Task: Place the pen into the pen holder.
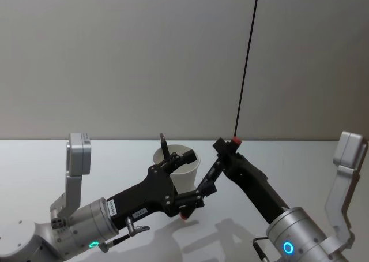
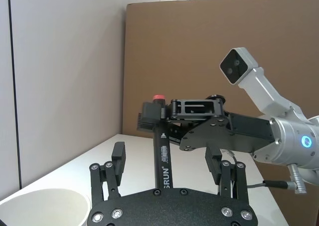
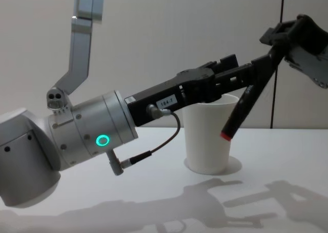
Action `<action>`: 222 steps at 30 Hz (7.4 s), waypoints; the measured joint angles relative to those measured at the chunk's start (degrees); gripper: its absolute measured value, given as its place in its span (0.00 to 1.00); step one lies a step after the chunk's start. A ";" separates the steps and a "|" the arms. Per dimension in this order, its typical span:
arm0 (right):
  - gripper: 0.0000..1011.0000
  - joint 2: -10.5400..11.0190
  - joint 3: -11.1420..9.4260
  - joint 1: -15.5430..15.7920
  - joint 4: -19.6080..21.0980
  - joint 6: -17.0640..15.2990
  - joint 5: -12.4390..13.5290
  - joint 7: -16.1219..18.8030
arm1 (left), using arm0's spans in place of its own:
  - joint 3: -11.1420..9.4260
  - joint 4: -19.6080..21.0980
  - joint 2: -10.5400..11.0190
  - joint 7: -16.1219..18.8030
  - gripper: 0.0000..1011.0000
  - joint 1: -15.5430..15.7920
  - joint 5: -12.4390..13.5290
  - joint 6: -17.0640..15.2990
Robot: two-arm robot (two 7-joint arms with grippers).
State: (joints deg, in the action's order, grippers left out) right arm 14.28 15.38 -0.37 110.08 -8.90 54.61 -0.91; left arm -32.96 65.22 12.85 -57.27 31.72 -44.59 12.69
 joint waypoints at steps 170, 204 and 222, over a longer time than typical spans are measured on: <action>0.99 -2.18 3.84 -19.89 -22.41 9.39 -6.66 3.24 | 0.14 0.55 0.19 1.24 0.99 -0.36 0.63 -0.17; 0.99 3.41 -1.06 -3.67 -11.94 7.45 -30.88 4.45 | 3.15 12.49 4.07 25.26 0.99 -8.10 14.78 -6.04; 0.99 5.05 -2.47 1.18 -8.86 6.93 -38.14 4.78 | 4.84 19.32 6.30 39.06 0.99 -12.58 22.84 -9.29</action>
State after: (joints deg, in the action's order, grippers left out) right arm 19.33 12.90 0.81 101.23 -1.97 16.48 3.86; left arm -28.13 84.54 19.15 -18.20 19.14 -21.75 3.40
